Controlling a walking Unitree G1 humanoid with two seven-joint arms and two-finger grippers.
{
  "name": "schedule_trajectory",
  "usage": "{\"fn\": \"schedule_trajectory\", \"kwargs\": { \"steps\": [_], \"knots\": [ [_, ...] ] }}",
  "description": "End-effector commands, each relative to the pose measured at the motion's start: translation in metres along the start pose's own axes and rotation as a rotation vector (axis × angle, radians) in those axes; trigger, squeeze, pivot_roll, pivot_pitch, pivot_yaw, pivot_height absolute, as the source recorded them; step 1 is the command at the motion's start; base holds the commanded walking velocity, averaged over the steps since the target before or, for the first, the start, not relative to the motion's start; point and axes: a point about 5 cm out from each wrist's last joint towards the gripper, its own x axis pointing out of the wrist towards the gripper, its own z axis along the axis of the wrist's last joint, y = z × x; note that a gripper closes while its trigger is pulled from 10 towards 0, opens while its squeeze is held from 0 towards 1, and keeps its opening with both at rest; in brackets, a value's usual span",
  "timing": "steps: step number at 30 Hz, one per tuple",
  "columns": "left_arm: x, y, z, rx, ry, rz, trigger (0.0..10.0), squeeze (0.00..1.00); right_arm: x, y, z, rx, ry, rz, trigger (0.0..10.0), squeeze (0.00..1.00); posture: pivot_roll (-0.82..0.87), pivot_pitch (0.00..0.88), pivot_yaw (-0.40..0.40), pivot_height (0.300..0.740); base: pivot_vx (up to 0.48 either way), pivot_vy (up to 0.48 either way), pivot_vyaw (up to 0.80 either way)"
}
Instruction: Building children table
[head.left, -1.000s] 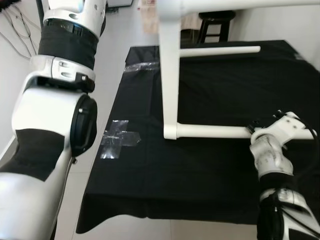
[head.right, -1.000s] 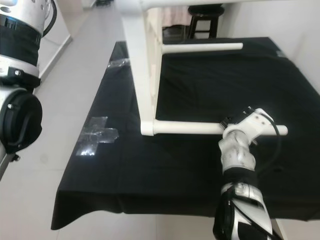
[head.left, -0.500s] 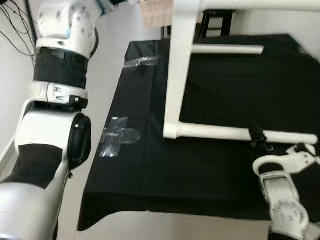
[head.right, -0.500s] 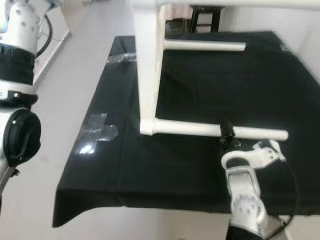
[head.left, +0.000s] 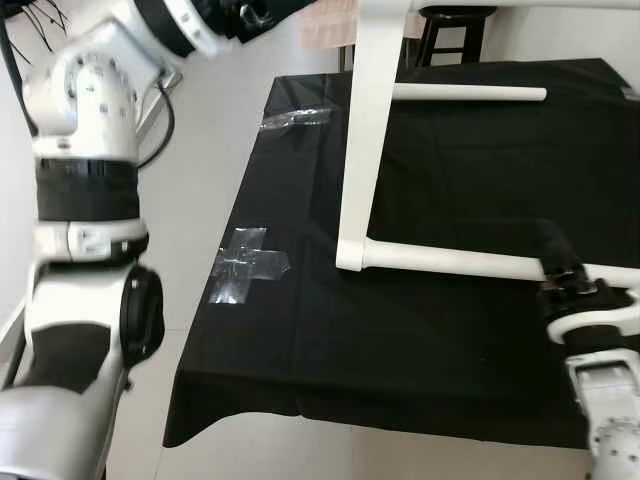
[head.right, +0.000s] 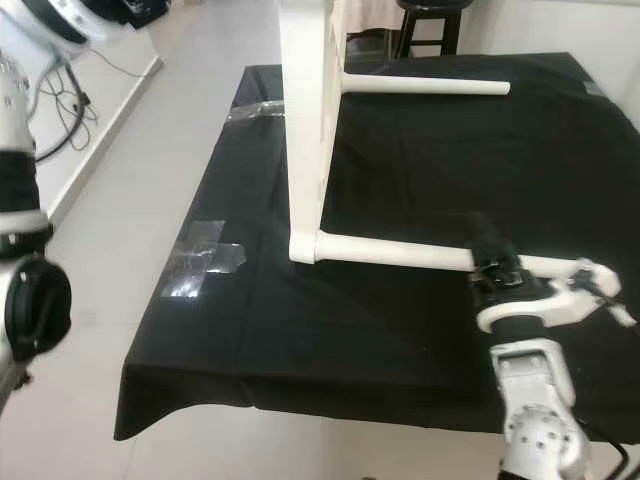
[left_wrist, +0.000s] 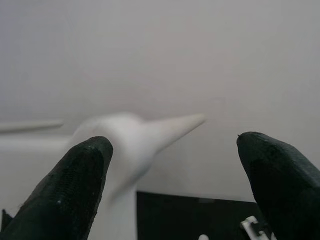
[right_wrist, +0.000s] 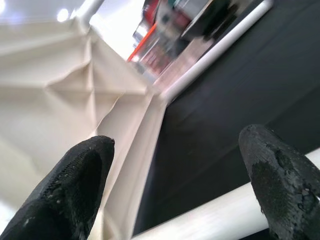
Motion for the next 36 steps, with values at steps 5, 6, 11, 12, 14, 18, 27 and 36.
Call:
{"fn": "schedule_trajectory", "kwargs": {
  "steps": [5,6,11,12,14,18,27,36],
  "knots": [
    [-0.039,-0.020,-0.060,-0.153,0.040,0.143,10.0,0.00,0.011,0.020,-0.012,0.015,0.027,0.087,10.0,0.00,-0.07,0.046,0.033,0.740,0.000,0.000,0.00],
    [-0.049,-0.027,-0.074,-0.197,0.047,0.176,10.0,0.00,0.014,0.023,-0.015,0.013,0.038,0.103,10.0,0.00,-0.07,0.046,0.033,0.740,0.000,0.000,0.00],
    [-0.081,-0.045,-0.117,-0.313,0.113,0.292,10.0,0.00,0.021,0.030,-0.040,-0.126,0.147,0.141,10.0,0.00,-0.07,0.037,0.027,0.740,0.000,0.000,0.00],
    [-0.084,-0.050,-0.122,-0.328,0.131,0.305,10.0,0.00,0.022,0.030,-0.043,-0.118,0.151,0.140,10.0,0.00,-0.07,0.036,0.029,0.740,0.000,0.000,0.00],
    [-0.090,-0.057,-0.130,-0.349,0.154,0.327,10.0,0.00,0.022,0.032,-0.049,-0.135,0.167,0.144,10.0,0.00,-0.07,0.035,0.030,0.740,0.000,0.000,0.00],
    [-0.108,-0.076,-0.151,-0.381,0.224,0.413,10.0,0.00,0.023,0.034,-0.066,-0.284,0.224,0.141,10.0,0.00,-0.08,0.035,0.027,0.740,0.000,0.000,0.00],
    [-0.141,-0.095,-0.174,-0.380,0.323,0.566,10.0,0.00,0.028,0.025,-0.086,-0.727,0.302,0.142,10.0,0.00,-0.11,0.015,-0.005,0.740,0.000,0.000,0.00],
    [-0.167,-0.104,-0.186,-0.267,0.406,0.781,10.0,0.00,0.027,0.032,-0.110,-0.907,0.375,0.242,10.0,0.00,-0.09,0.000,-0.059,0.740,0.000,0.000,0.00]
  ]
}}
